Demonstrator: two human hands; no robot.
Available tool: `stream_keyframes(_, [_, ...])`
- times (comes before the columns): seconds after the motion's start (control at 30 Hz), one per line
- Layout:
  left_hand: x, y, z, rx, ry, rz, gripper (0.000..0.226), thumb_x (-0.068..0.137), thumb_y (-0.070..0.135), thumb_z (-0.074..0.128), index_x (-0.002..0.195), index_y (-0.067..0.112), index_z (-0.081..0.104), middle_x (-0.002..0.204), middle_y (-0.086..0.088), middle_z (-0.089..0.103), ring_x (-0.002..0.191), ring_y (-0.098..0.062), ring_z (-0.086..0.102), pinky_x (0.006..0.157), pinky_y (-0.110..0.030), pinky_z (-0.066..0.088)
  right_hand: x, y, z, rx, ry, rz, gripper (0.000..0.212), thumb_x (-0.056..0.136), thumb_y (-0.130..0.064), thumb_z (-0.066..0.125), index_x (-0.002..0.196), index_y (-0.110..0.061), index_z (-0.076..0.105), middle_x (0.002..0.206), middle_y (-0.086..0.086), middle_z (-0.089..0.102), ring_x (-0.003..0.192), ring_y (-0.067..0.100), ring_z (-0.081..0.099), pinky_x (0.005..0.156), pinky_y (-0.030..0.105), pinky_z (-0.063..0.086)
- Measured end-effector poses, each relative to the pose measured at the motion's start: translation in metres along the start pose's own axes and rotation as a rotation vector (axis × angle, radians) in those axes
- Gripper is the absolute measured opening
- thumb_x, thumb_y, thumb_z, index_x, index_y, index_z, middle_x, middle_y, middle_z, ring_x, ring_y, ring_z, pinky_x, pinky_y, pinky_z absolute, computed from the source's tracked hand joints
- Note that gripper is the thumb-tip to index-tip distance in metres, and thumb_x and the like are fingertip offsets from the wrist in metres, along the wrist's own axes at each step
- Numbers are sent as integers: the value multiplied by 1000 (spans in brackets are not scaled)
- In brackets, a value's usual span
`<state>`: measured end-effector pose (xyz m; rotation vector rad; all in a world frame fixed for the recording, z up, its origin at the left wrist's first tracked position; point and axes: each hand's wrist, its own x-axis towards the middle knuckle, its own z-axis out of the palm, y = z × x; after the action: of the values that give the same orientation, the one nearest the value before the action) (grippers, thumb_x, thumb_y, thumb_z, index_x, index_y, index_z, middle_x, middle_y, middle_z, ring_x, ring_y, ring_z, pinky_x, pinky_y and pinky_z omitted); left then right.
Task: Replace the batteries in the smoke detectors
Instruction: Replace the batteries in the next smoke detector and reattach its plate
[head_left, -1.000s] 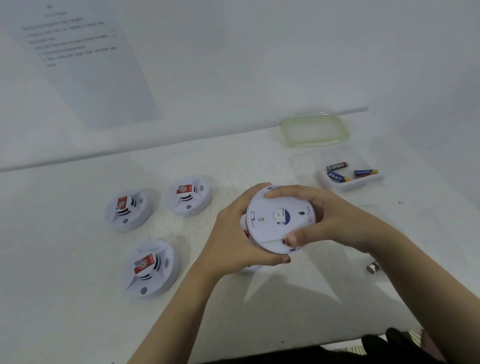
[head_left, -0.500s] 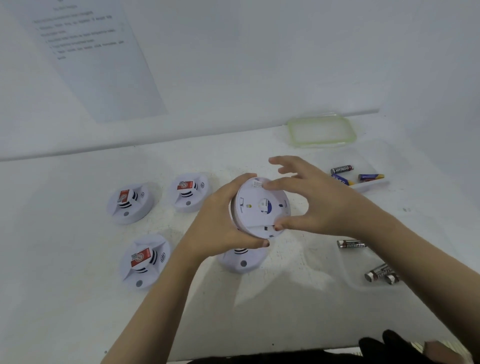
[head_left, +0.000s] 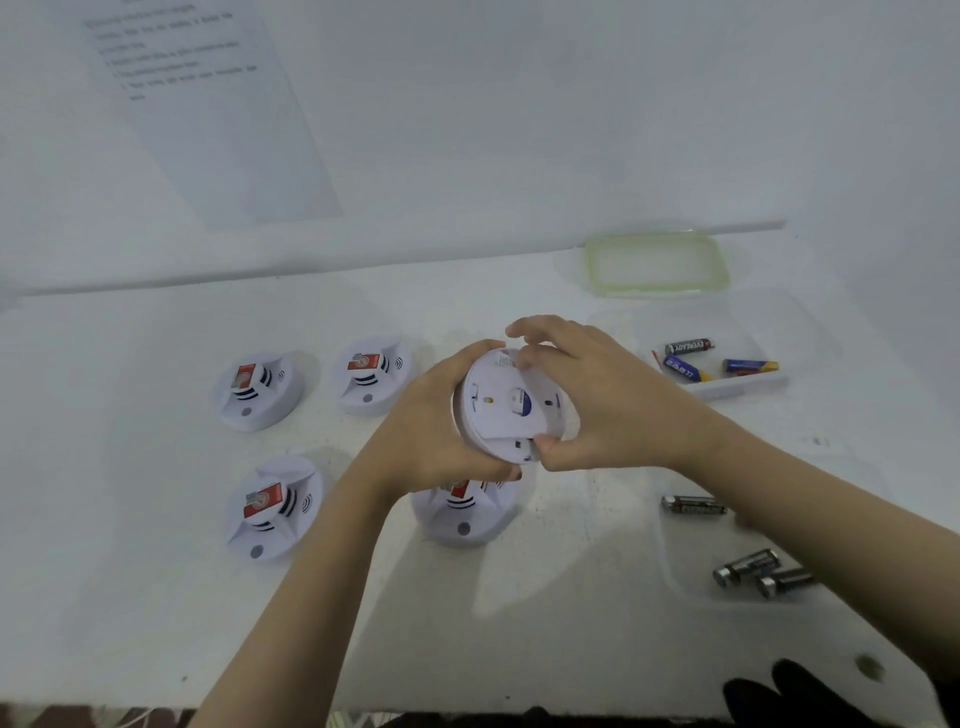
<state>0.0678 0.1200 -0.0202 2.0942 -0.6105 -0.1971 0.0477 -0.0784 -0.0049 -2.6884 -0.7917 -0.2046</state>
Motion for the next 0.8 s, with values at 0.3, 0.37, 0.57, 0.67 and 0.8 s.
stream_keyframes(0.3, [-1,5,11,94,33,17,86,50,24,88,126,27,50,111,11,62,103,-9,60,81,-21,51,1,14,-1,-108,-52,-26,64,64,-52,58,114,-12,60,106,6,58,91,24,55,83,30,36])
stream_keyframes(0.37, [-4,5,11,74,58,-4,86,49,23,88,125,29,50,110,14,62,104,-7,59,80,-19,51,0,17,-4,-48,-77,-28,63,71,-50,63,124,-17,56,103,2,60,91,21,55,82,28,36])
stream_keyframes(0.57, [-11,12,14,33,95,-55,94,43,39,85,129,31,49,115,18,61,109,-1,58,81,-10,47,-4,23,-12,143,-171,-23,67,76,-40,72,135,-27,43,118,-8,51,107,7,47,84,17,34])
stream_keyframes(0.67, [-14,18,18,39,95,-51,94,43,38,85,129,30,50,114,17,62,107,-2,59,81,-13,49,-7,23,-13,196,-178,-14,62,75,-35,73,129,-26,44,117,-8,49,107,8,47,88,21,38])
stream_keyframes(0.8, [-15,20,24,64,56,-36,94,44,38,88,130,28,51,116,13,63,108,-7,60,85,-21,53,-15,20,-12,225,-183,-54,55,70,-26,73,118,-22,46,110,-3,47,101,14,47,86,31,42])
